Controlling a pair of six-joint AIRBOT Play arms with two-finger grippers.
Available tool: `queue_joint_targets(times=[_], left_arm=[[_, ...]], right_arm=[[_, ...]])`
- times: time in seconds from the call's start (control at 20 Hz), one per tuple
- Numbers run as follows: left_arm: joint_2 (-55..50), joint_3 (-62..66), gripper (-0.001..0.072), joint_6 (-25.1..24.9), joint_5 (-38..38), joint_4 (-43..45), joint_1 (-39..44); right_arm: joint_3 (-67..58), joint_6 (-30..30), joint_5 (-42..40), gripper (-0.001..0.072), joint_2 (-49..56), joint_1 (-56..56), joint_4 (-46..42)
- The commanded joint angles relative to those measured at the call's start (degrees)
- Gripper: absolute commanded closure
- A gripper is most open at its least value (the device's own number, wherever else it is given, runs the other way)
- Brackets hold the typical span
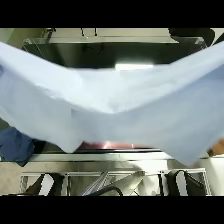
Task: Fold the shirts.
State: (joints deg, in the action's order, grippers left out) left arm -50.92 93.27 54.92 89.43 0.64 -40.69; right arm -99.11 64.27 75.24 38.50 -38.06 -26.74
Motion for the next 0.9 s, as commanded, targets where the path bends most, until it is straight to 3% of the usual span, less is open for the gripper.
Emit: queue_joint_targets(times=[0.0, 0.15, 0.45, 0.65, 0.85], left_arm=[[-3.10, -0.11, 0.0687, 2.82, -2.38, 17.00, 6.45], [-11.80, -0.11, 0.0686, 2.84, -3.06, 27.45, 16.87], [-32.68, -0.11, 0.0686, 4.28, -9.22, 40.57, 28.55], [-45.46, -0.04, 0.0686, 4.22, -14.93, 41.70, 29.05], [-55.25, 4.33, 0.0687, 4.26, -18.27, 43.08, 29.07]], right_arm=[[-0.35, 0.42, 1.64, 0.0696, 4.66, -0.24, -1.03], [11.02, -2.25, 1.46, 0.0696, 10.43, 5.79, -2.45], [30.77, -2.56, -11.45, 0.0696, 27.78, 19.78, -21.35], [30.49, -2.60, -17.11, 0.0696, 43.89, 20.81, -21.84], [23.43, -2.45, -16.04, 0.0697, 55.71, 20.79, -21.05]])
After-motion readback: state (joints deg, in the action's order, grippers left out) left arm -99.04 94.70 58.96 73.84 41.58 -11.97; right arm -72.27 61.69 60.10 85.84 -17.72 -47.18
